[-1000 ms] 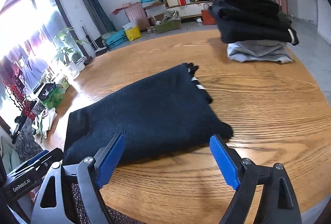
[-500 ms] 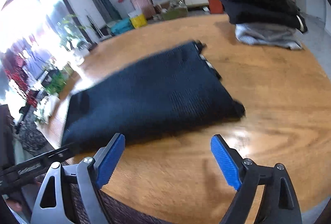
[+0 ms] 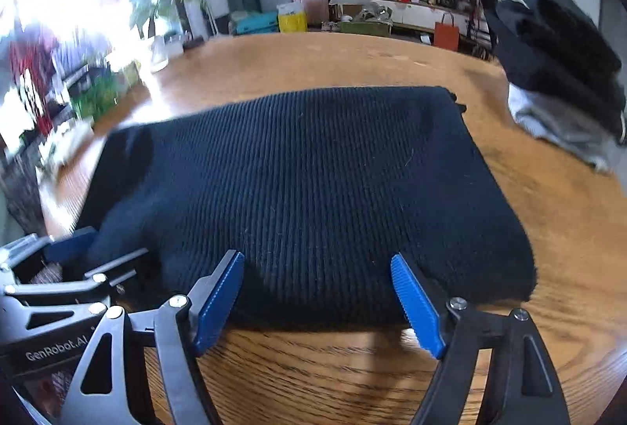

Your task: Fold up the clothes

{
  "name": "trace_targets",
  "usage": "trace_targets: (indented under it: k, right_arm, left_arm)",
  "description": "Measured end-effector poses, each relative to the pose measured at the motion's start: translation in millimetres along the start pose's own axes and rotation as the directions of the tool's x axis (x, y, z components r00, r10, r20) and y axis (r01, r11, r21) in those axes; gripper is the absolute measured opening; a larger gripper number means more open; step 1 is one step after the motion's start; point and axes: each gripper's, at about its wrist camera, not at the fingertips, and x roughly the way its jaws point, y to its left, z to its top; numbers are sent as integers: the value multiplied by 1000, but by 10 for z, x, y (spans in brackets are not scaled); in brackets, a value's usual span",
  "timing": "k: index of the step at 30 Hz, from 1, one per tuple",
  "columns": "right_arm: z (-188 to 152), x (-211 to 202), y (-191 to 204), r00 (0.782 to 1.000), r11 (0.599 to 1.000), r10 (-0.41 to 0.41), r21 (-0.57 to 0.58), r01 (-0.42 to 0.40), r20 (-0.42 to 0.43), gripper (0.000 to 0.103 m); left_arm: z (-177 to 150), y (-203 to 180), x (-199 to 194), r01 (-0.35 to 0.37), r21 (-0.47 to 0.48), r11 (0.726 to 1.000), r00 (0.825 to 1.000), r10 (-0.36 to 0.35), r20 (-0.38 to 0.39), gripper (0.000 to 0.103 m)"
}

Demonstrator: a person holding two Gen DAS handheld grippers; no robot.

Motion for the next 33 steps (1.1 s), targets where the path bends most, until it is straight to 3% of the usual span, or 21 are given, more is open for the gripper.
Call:
trace_targets:
  k: [4,6,9,11,12,16,22,26,28,31,33]
  right_arm:
    - [8,-154,-235,997,989,78,126,-79,12,82]
    - [-22,-220,-462,991,960,134,247,-131,5,83]
    - [-92,-243,-771,966,868,257,439,-232,4,85]
    - [-137,-207,-918,946,792,324,540,-286,26,85]
    - [-156,-184,-972,946,769,324,574,-282,31,85]
    - [-181,-132,-1118,968,740,250,638,-214,35,84]
    - [-163,-80,-1167,970,681,234,700,-217,73,84]
    - [-153,-15,-1221,974,559,195,803,-204,112,84]
    - [-130,-3,-1205,978,560,187,807,-186,96,83]
    - [-97,-12,-1151,986,639,158,756,-141,50,80]
    - [-105,-23,-1119,988,665,148,735,-132,43,81]
  left_arm:
    - [22,160,-45,76,-47,996,997,-76,0,78]
    - [19,282,-118,111,-131,985,994,-112,-4,78]
    - [-17,451,-262,176,-280,944,984,-173,38,78]
    - [-10,517,-308,184,-327,927,983,-176,52,78]
    - [9,537,-328,173,-337,926,985,-165,53,78]
    - [118,417,-336,162,-283,945,987,-157,41,78]
    - [446,153,-208,115,-183,976,992,-122,-28,78]
    - [521,95,-137,107,-177,978,990,-120,-67,78]
    - [519,97,-122,105,-171,980,990,-120,-74,78]
    - [436,163,-48,99,-179,979,986,-121,-116,78]
    - [336,236,-48,86,-200,976,985,-113,-127,78]
